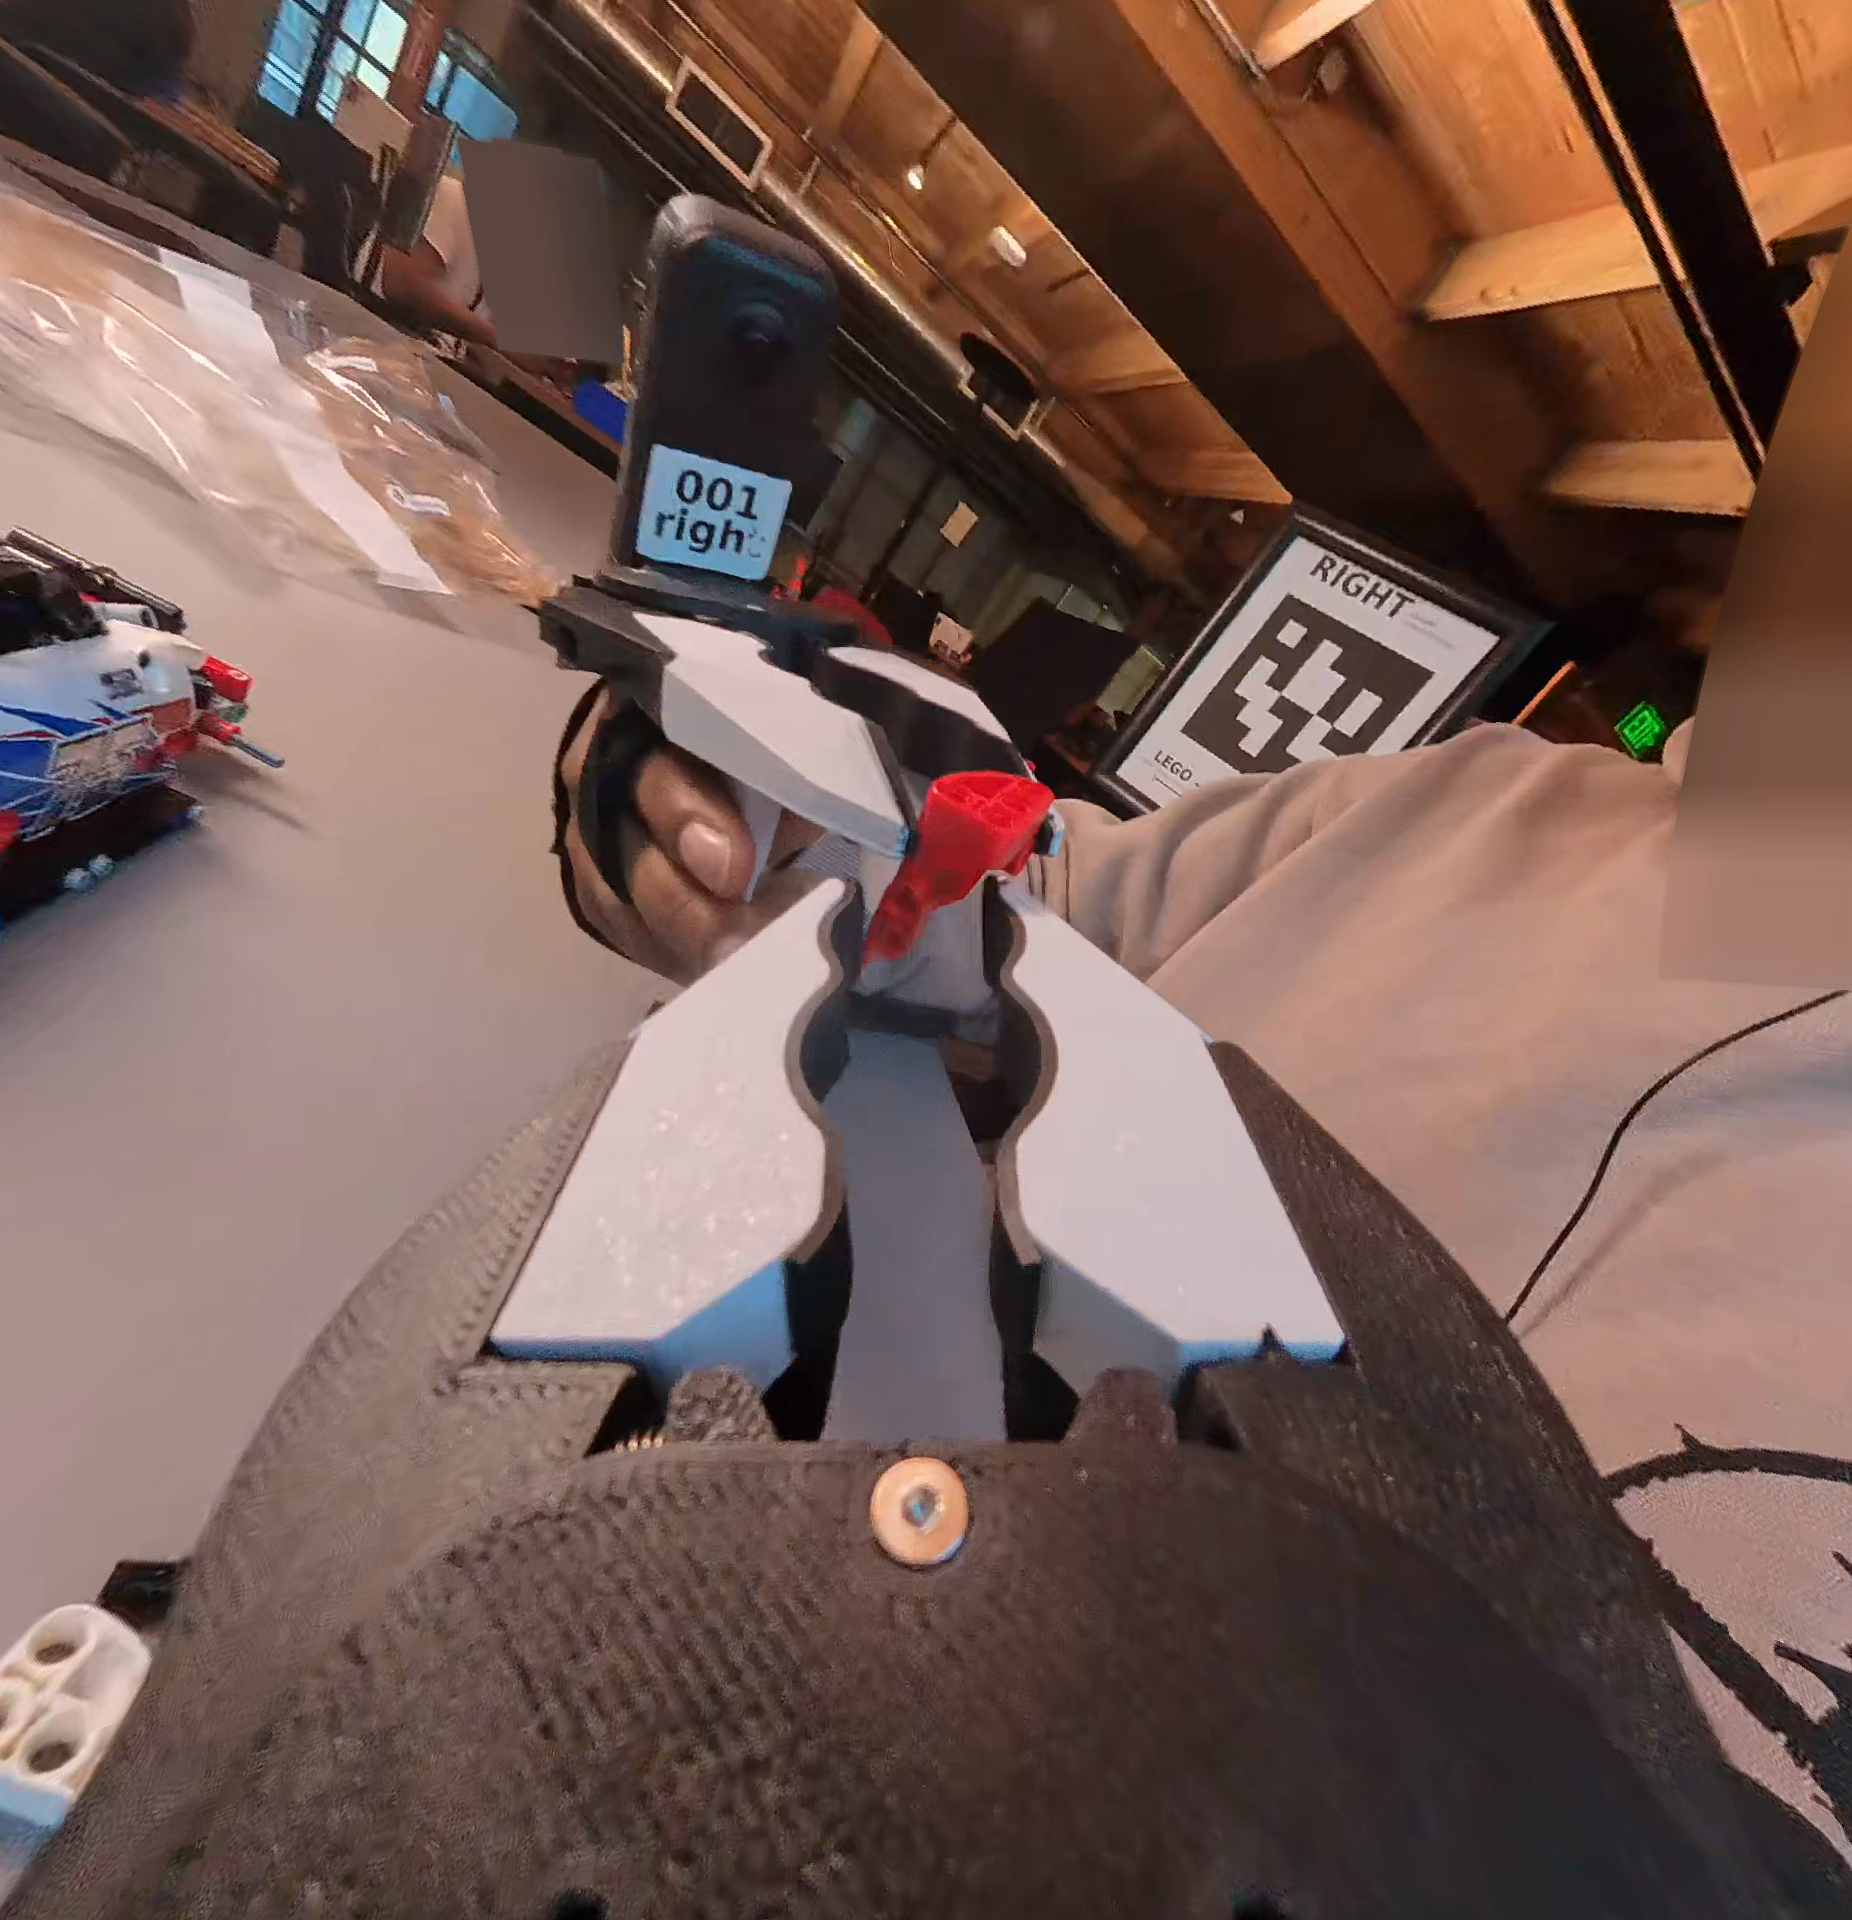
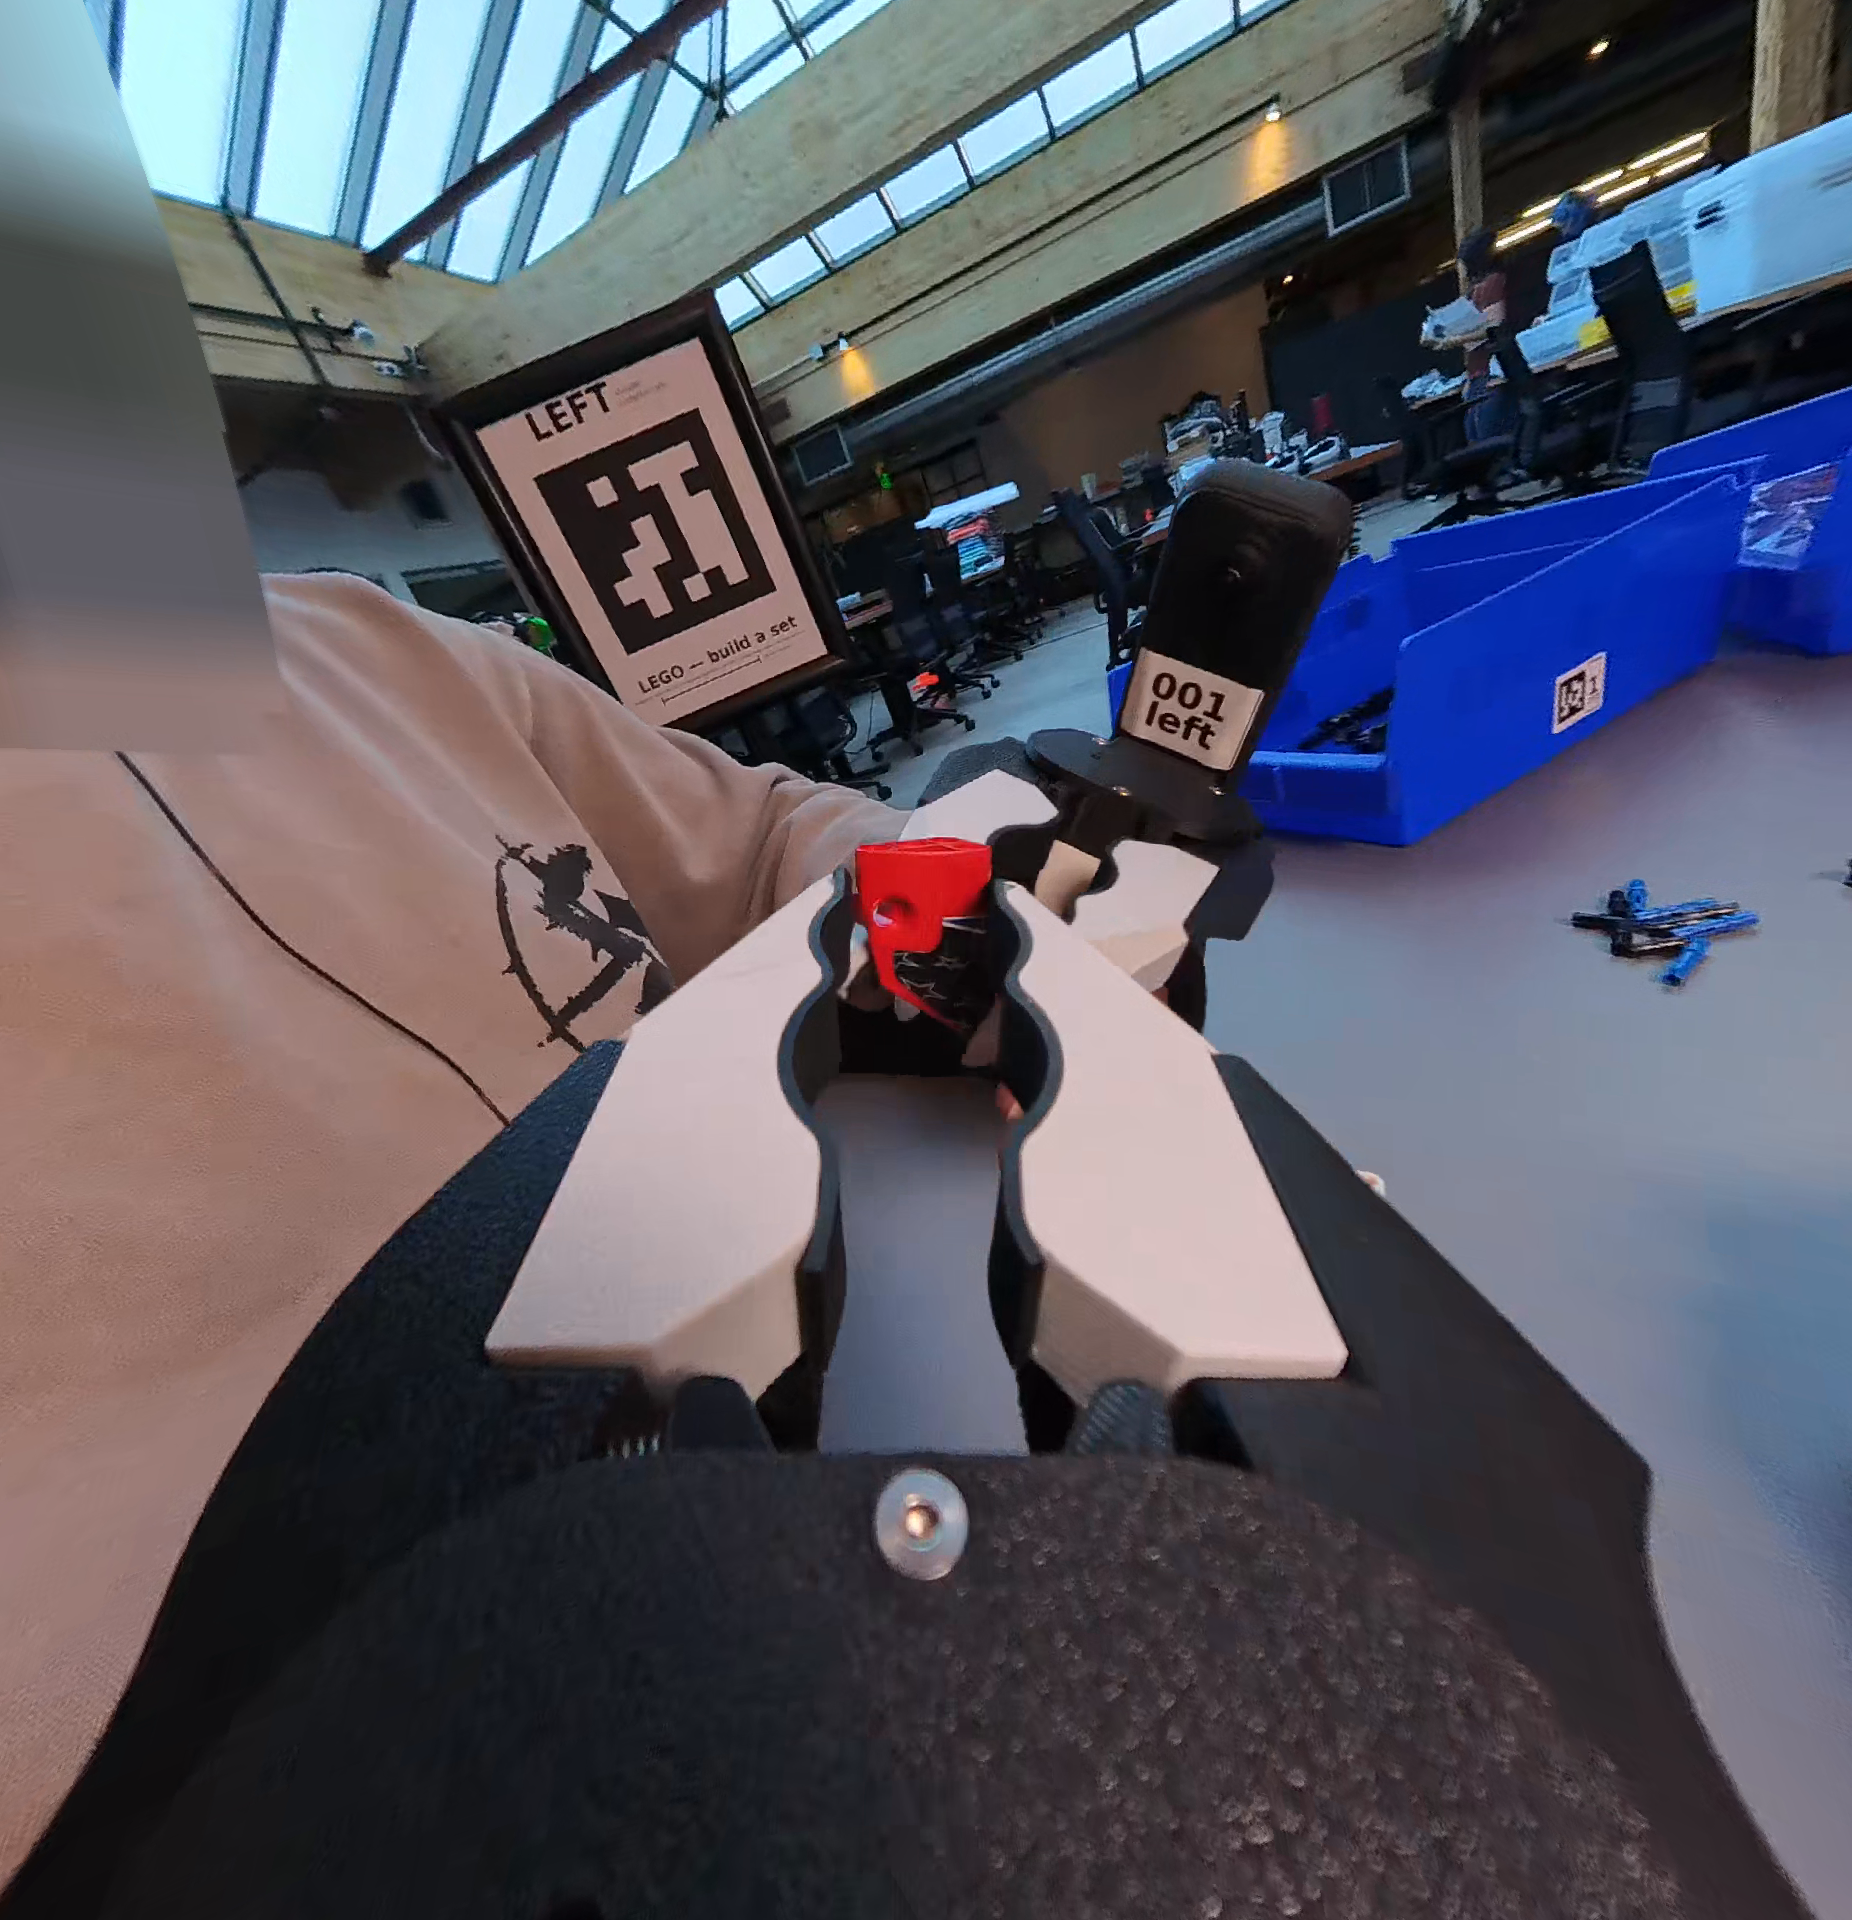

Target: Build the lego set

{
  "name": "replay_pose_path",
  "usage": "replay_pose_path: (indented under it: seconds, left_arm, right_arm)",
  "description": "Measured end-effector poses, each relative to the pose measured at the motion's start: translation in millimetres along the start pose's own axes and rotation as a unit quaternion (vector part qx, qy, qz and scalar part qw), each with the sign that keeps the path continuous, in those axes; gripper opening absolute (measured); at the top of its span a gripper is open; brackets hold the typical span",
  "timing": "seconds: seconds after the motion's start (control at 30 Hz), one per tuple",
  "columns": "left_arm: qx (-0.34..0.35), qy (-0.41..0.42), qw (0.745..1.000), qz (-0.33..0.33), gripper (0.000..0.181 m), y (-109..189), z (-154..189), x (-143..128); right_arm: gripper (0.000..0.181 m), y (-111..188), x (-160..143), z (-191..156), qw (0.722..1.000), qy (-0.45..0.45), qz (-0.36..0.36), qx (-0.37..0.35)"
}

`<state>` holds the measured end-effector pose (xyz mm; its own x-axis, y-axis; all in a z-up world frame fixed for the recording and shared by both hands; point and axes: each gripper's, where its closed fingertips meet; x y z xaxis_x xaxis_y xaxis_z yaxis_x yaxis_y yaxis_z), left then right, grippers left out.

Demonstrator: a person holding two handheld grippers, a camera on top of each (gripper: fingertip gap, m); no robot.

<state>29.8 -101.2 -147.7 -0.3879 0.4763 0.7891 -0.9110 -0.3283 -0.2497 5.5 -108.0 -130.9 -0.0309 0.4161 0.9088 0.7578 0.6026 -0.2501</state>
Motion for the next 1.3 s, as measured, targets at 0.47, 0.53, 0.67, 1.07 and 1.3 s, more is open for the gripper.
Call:
replay_pose_path:
  seconds: [0.47,0.53,0.67,1.07,1.3]
  left_arm:
    - [0.154,-0.072,0.985,0.025,0.004,22,-44,15]
    - [0.186,-0.099,0.977,0.023,0.004,25,-51,17]
    - [0.250,-0.170,0.953,-0.006,0.004,31,-62,16]
    - [0.235,-0.257,0.936,-0.049,0.009,18,-52,4]
    - [0.260,-0.263,0.928,-0.051,0.005,24,-54,13]
  right_arm:
    - [0.018,16,6,41,0.992,0.026,-0.004,-0.125]
    - [0.019,18,7,44,0.990,0.037,-0.005,-0.136]
    - [0.025,24,6,57,0.978,0.086,-0.028,-0.188]
    - [0.010,19,-8,40,0.983,0.106,-0.069,-0.132]
    - [0.009,23,-5,48,0.980,0.107,-0.063,-0.157]
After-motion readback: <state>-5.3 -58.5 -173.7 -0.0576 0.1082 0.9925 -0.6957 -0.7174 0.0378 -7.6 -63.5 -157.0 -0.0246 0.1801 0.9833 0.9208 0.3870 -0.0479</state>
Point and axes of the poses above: each gripper's, where its closed fingertips meet, y back along the fingers, x out of its top, z = x × y across the jaws, and after that the axes turned 7 degrees about z, right-handed
